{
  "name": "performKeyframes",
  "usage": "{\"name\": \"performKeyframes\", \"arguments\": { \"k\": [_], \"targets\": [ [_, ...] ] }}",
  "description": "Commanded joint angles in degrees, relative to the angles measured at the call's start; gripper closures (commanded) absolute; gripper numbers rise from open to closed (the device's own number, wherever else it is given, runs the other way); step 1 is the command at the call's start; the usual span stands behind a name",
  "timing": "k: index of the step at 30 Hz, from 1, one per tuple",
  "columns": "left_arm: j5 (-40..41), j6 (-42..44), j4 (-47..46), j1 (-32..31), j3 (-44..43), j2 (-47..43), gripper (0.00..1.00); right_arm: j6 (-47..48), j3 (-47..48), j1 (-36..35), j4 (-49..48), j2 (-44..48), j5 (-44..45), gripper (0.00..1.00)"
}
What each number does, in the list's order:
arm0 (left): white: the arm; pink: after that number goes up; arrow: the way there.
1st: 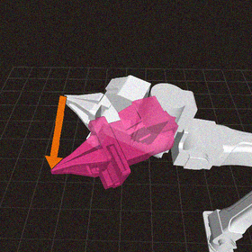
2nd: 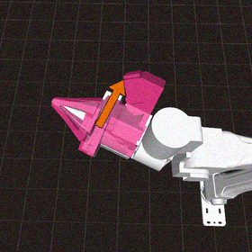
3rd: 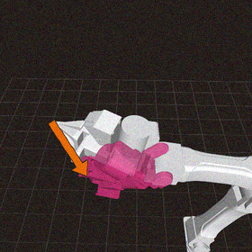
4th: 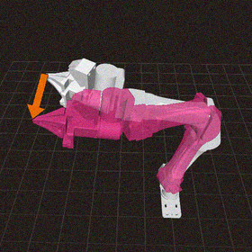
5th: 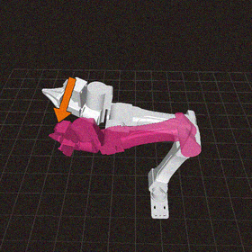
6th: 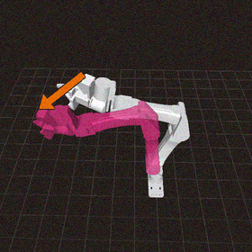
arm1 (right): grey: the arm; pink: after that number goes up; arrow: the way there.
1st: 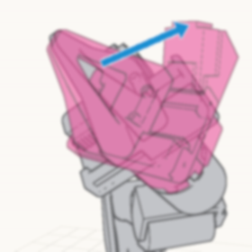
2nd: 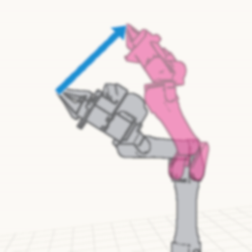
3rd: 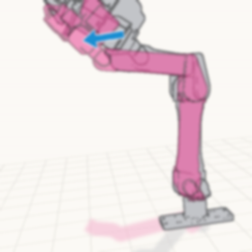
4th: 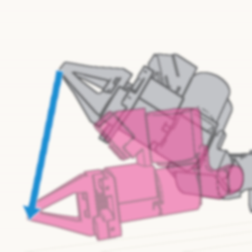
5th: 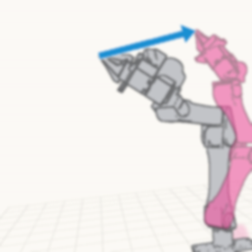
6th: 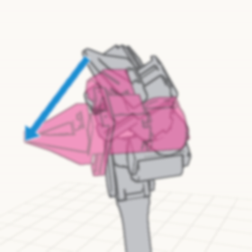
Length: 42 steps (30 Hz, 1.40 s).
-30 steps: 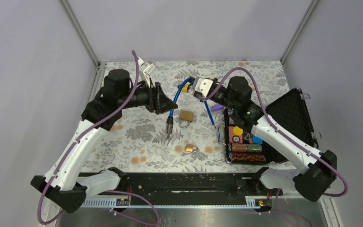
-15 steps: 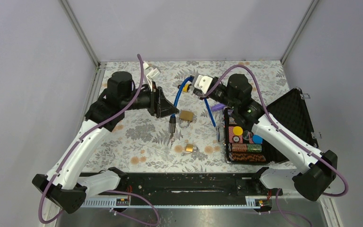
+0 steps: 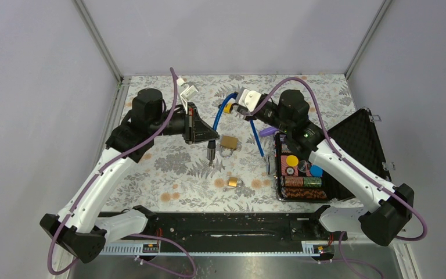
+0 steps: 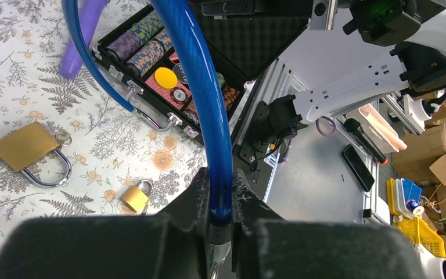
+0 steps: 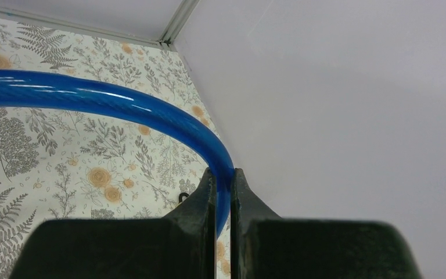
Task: Lock with the key
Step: Lock the lock.
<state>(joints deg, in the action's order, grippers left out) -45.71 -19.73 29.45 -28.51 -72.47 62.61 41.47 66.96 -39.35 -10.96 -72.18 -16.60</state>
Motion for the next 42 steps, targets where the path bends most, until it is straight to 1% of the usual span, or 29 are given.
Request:
{"name": "performKeyframes", "arguments": {
  "k": [1,5,6,8,10,11,13,15,20,25,28,30,33,35,38,42],
  "targets": [
    [1.2,0.6,-5.9,0.3,0.4,-1.4,1.00,-2.8,2.8,-0.3,-5.3,1.0,0.1,1.00],
    [5.7,0.7,-9.6,0.3,-0.1,-2.8,1.00,-4.7,0.8,-0.3,-8.4,1.9,1.7,1.00],
    [6.2,0.7,-11.1,0.3,-0.4,-3.0,1.00,-5.2,0.3,-0.3,-8.8,2.2,2.2,0.94],
    [6.4,0.3,-13.8,0.3,-0.9,-3.3,1.00,-6.0,-1.1,-0.4,-9.4,2.7,2.7,0.75],
    [6.0,-0.7,-17.1,0.3,-0.9,-3.3,1.00,-7.8,-3.0,-0.4,-9.7,3.6,2.7,0.44],
    [5.9,-1.4,-18.6,0.3,-0.9,-3.0,1.00,-9.2,-4.3,-0.4,-9.9,4.0,2.9,0.33],
    [5.5,-2.7,-21.0,0.3,-1.1,-2.5,1.00,-13.1,-7.3,-0.4,-10.8,4.8,4.9,0.21],
    [5.1,-3.7,-23.4,0.3,-0.9,-1.9,1.00,-16.9,-10.3,-0.3,-11.6,6.0,6.9,0.14],
    [5.9,-3.6,-25.3,0.3,-1.8,-1.9,1.00,-26.8,-17.8,-0.4,-10.5,9.4,9.2,0.12],
    [6.9,-3.9,-26.7,0.3,-1.9,-3.8,1.00,-35.1,-25.8,-0.3,-13.7,10.4,14.6,0.13],
    [6.9,-4.2,-26.6,0.3,-2.0,-4.6,1.00,-39.2,-27.6,-0.3,-13.6,10.8,19.4,0.13],
    [6.8,-4.5,-26.6,0.3,-2.1,-5.2,1.00,-43.1,-27.0,-0.4,-11.3,11.3,23.7,0.16],
    [6.9,-4.6,-26.5,0.3,-1.9,-6.2,1.00,-49.0,-26.3,-0.3,-7.5,12.9,30.1,0.18],
    [6.9,-4.5,-26.5,0.3,-1.7,-6.8,1.00,-49.8,-26.4,-0.1,-6.5,12.9,30.0,0.17],
    [6.7,-4.5,-26.7,0.3,-1.5,-7.0,1.00,-50.0,-24.0,0.3,-3.2,10.1,29.1,0.16],
    [6.1,-4.5,-26.0,0.3,-2.1,-6.9,1.00,-49.8,-19.3,1.5,0.5,2.8,23.0,0.16]
  ]
}}
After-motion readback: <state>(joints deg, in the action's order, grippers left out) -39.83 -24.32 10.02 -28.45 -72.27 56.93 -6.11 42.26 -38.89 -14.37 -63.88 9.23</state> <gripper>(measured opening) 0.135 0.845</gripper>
